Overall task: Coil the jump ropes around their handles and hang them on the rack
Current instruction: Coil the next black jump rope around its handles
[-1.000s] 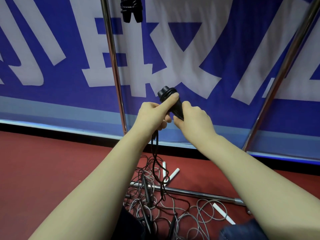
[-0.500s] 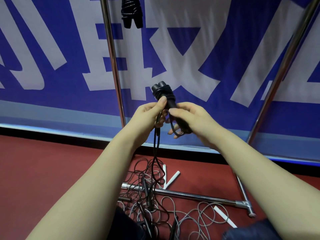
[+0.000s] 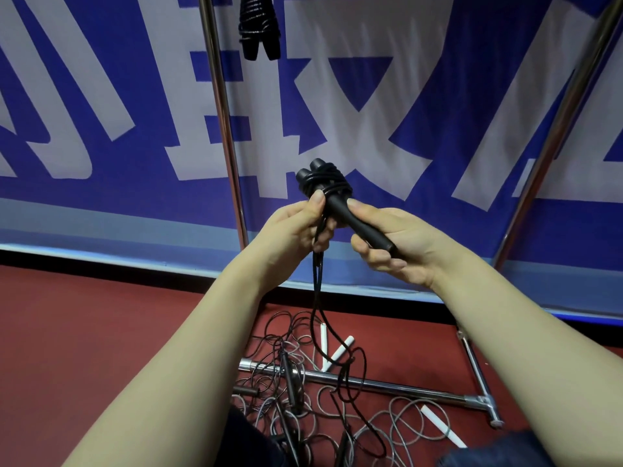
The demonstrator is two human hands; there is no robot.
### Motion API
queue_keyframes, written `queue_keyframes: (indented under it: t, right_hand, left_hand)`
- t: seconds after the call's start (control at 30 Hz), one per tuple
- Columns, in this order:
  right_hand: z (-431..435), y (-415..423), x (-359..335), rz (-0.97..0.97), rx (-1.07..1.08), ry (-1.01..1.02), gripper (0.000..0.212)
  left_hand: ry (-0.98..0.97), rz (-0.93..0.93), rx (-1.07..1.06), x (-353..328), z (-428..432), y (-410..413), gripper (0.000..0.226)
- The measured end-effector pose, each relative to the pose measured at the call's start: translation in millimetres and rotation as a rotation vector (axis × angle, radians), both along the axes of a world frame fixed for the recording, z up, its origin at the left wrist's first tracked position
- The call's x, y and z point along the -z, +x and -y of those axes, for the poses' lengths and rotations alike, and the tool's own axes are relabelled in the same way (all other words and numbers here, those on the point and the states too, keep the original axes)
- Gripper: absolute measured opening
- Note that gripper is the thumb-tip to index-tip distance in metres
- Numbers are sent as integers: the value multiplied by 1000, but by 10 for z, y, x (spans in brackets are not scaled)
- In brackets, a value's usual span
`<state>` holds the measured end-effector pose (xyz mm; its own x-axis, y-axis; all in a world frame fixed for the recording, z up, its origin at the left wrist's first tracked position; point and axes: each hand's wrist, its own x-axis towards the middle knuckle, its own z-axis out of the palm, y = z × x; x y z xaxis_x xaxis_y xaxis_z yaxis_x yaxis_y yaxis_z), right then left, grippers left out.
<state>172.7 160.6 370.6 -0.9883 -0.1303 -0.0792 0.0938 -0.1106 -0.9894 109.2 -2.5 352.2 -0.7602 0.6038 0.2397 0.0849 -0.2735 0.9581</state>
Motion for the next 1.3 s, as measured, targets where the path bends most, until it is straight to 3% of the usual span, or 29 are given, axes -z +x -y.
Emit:
queue_keyframes:
  t: [0.17, 0.4, 0.63, 0.83, 1.03, 1.2, 1.3]
  right_hand:
    - [15, -19, 53, -139, 86, 291, 36]
    - [-81, -56, 77, -280, 252, 491, 29]
    - [-68, -113, 157, -334, 369, 703, 27]
    - [43, -130, 201, -394, 501, 1228, 28]
    - [177, -100, 230, -500, 498, 1522, 20]
    - [218, -70, 235, -548, 492, 1571, 21]
    - [144, -46, 189, -418, 401, 1206, 34]
  left_hand:
    - [-98, -3, -76, 12, -27, 4, 37]
    - [-309, 22, -300, 10, 13, -28, 42]
    - [-286, 37, -311, 12, -26, -52, 32]
    - [-257, 123, -344, -35, -123, -11, 23]
    - [-279, 195, -366, -48, -130, 32, 50]
    - [-238, 126, -307, -37, -90, 18, 45]
    - [-172, 76, -229, -40, -71, 6, 40]
